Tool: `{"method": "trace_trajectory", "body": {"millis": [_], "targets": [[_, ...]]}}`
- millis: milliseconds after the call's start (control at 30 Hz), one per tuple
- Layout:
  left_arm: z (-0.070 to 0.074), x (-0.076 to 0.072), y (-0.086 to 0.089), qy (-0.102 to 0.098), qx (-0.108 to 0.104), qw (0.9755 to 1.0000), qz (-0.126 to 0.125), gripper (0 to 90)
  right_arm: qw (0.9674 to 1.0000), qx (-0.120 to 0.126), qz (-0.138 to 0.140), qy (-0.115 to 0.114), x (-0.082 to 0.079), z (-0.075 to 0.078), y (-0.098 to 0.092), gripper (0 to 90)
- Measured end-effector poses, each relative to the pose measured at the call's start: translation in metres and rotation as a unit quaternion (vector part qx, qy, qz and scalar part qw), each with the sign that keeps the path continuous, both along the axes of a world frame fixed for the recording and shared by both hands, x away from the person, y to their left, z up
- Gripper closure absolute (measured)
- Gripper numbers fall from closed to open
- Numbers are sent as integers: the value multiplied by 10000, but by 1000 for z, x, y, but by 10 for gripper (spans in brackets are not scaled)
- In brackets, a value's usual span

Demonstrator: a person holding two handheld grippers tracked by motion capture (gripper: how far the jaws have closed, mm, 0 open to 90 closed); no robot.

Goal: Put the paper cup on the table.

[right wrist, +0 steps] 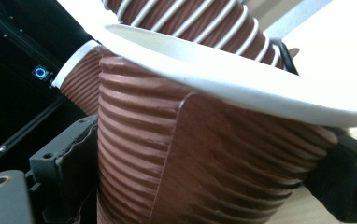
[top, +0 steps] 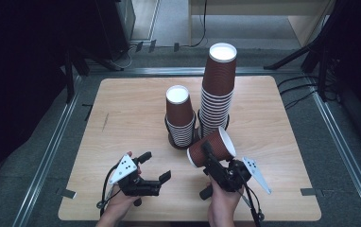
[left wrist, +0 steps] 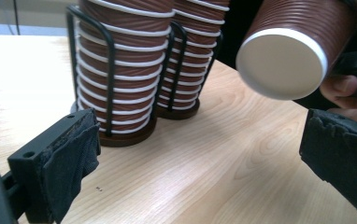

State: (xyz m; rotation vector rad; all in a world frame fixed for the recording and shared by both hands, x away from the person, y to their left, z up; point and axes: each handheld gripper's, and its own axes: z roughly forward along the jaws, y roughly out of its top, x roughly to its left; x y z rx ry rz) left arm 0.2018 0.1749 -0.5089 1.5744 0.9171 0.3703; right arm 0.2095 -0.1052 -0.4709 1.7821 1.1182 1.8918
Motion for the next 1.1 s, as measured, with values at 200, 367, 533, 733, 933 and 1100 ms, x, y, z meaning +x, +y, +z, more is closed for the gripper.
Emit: {"method": "trace_trajectory", "body": {"millis": [200,367,533,733,933,1100], "targets": [[-1,2,6,56,29,9999,153,0,9991,-404,-48,-128,3,4,-7,78],[-3,0,11,115,107,9995,280,0,9930,-1059,-41,-528,1,6,-14,76],[-5,-1,19,200,157,9986,455,0,9888,-1332,-53,-666,3,8,-22,76],[-9,-4,35,260,241,9962,794,0,9821,-1707,-101,-791,7,5,-32,76],[-14,-10,54,252,353,9923,1156,0,9764,-2002,-121,-804,13,4,-48,76],[-22,-14,74,374,395,9872,1502,0,9697,-2199,-46,-1067,16,2,-63,77]]}}
